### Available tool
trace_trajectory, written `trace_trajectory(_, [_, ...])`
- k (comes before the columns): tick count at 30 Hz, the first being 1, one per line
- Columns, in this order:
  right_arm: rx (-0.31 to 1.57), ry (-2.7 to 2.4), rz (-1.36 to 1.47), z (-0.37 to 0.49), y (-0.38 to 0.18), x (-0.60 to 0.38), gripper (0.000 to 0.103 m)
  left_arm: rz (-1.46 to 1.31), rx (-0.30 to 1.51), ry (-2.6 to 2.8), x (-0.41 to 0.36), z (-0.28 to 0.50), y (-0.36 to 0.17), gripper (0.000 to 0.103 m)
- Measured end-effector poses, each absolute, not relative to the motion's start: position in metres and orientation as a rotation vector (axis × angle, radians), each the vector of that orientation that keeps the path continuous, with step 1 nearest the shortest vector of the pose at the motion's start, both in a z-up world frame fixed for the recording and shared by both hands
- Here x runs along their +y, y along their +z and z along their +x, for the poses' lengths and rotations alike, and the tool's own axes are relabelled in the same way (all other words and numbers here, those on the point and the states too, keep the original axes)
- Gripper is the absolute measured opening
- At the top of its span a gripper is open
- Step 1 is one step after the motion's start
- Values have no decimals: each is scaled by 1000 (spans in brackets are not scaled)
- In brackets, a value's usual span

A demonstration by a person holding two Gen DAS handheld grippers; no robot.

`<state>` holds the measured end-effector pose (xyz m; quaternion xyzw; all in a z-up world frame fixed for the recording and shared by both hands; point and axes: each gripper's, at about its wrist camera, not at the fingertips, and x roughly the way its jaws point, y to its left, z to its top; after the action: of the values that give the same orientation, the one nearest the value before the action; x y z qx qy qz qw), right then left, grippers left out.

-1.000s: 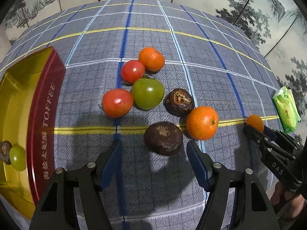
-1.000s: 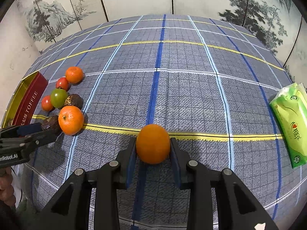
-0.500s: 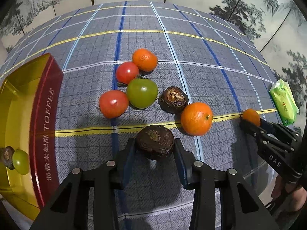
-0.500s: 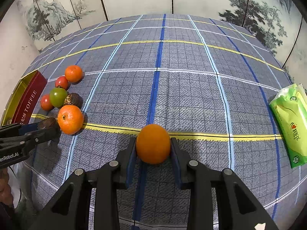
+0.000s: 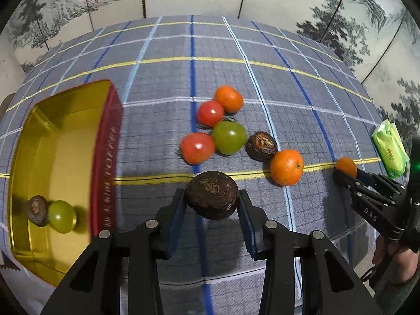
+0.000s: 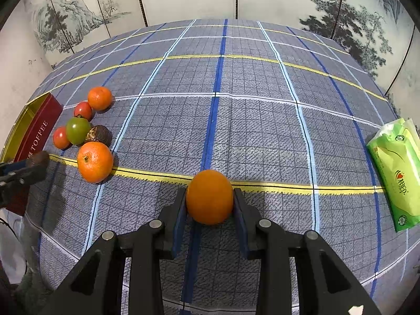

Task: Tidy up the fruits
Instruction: 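Carry the brown fruit into the gold tin with the left tool and release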

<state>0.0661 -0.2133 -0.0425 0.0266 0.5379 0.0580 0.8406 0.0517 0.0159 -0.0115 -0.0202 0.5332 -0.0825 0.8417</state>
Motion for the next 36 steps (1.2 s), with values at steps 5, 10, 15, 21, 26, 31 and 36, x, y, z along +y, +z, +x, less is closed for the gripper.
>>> trace_trajectory(5, [1140,119,31,66,-43,-210,31,-65,1105,-150,36,52,2,41])
trace_trajectory(10, [1143,117,13,67,-43,-208,31,-95,1084,-121,59,54,13,41])
trace_trajectory(15, [1144,124,-5,67,-43,-207,31,-114,1078,-78,87,57,19,41])
trace_trajectory(21, [1144,136,-17,67,-43,-206,31,-133,1069,-3,127,63,23,41])
trace_trajectory(26, [1143,137,-20,66,-43,-207,31,-137,1068,67,167,73,21,41])
trace_trajectory(31, [1139,130,-16,66,-43,-206,32,-151,1098,107,200,88,10,41])
trace_trajectory(36, [1138,130,-16,65,-43,-206,32,-101,1125,133,212,97,-3,41])
